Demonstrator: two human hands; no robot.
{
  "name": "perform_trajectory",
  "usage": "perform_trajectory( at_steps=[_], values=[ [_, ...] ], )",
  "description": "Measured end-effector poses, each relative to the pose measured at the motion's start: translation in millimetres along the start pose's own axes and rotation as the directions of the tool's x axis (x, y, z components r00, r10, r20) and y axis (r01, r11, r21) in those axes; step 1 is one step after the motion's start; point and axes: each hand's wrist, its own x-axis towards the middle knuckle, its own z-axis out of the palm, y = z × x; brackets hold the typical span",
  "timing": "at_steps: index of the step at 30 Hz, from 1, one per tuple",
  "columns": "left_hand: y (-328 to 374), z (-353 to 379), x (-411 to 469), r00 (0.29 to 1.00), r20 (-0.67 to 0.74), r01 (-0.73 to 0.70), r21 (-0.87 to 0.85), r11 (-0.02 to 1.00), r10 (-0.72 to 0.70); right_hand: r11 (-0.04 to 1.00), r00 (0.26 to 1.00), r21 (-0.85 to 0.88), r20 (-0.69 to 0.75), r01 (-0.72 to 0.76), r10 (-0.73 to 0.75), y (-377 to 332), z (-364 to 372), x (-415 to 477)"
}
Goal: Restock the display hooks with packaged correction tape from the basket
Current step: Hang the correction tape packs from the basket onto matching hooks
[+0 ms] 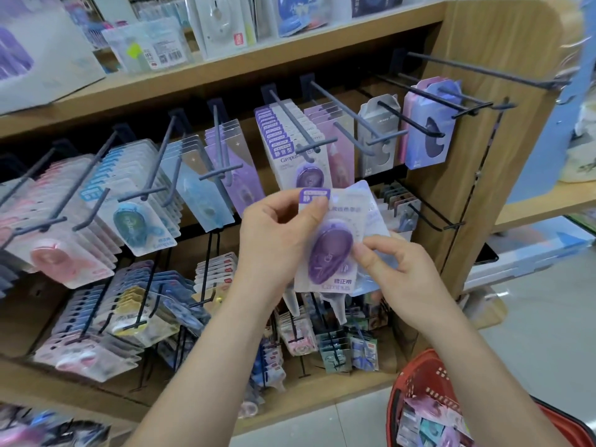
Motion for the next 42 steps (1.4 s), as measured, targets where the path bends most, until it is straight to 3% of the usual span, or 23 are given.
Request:
perform_trajectory(
  at_steps=[4, 12, 17, 23, 28, 32, 35, 42],
  values=[
    [-1.6, 5.9, 11.3, 0.994, -0.112, -0.005, -0.132, 0.991, -0.010, 0.993, 0.993, 0.007, 0.018, -0.116, 0.115, -1.4, 4.8, 1.0],
    [-13.4, 13.2, 28.7, 0.968, -0.245, -0.076, -0.078, 0.994, 0.054, 0.989, 0.988, 0.059, -0.063, -0.137, 0.141, -9.4, 11.7, 7.3],
    [-12.2, 16.9, 31.4, 0.968, -0.244, -0.085, -0.091, 0.992, 0.061, 0.987, 0.987, 0.100, -0.081, -0.127, 0.136, -6.6, 12.5, 10.0],
    [-13.3, 11.0, 27.4, 0.986, -0.160, 0.033, -0.121, 0.992, -0.052, 0.981, 0.980, 0.127, -0.116, -0.148, 0.163, -2.7, 11.8, 12.7],
    [-14.6, -11.4, 21.6, 0.991, -0.078, 0.119, 0.110, 0.987, -0.111, 0.975, 0.977, 0.162, -0.119, -0.155, 0.175, 0.2, 10.3, 14.3],
    [-25.1, -19.2, 37.3, 0.976, -0.217, 0.050, 0.301, 0.952, 0.018, 0.971, 0.976, 0.175, -0.115, -0.164, 0.186, 10.4, 3.7, 12.0],
    [-32.7, -12.5, 47.0, 0.955, -0.261, -0.017, 0.420, 0.908, 0.138, 0.983, 0.988, 0.166, -0.112, -0.085, 0.104, 18.6, -2.6, 9.0],
    [-46.3, -5.8, 56.6, 0.934, -0.309, -0.019, 0.456, 0.890, 0.179, 0.933, 0.977, 0.328, -0.100, -0.148, 0.190, 29.0, -17.3, 2.7]
  ],
)
